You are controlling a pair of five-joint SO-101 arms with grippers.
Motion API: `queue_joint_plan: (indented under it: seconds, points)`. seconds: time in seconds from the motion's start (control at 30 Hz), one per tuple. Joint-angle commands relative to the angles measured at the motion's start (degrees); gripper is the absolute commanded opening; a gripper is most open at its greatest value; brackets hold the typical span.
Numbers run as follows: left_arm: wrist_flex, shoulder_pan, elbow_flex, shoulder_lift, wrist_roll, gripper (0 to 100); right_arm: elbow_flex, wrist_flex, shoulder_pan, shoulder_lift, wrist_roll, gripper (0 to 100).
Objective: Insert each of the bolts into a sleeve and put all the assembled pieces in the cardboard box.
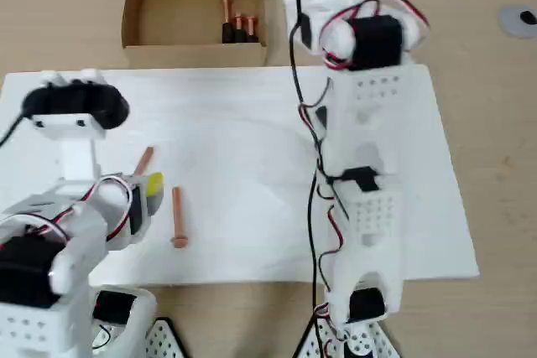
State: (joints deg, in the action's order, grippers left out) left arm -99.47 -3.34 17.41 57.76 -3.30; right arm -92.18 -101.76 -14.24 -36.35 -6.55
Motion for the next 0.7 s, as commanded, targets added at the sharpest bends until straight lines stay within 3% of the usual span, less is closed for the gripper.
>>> queue_joint_plan:
  seconds: [0.0,0.27,0.43,0.67]
  points:
    - [-1.1,-0.5,-6.9,-2.4,0.1,18,3.9,-1.0,1.3,9.5,1.3,23.9]
    - [-1.1,5.1,-2.2,-10.6,3.1,18,42.5,-0.8,1.0,38.9,1.1,23.9]
    - [-1.1,4.0,-1.7,-13.5,3.1,18,67.8,0.4,1.4,55.6,1.5,23.9]
    - [-1.0,1.6,2.7,-18.2,2.7,18,87.6,0.5,1.5,70.2,1.1,23.9]
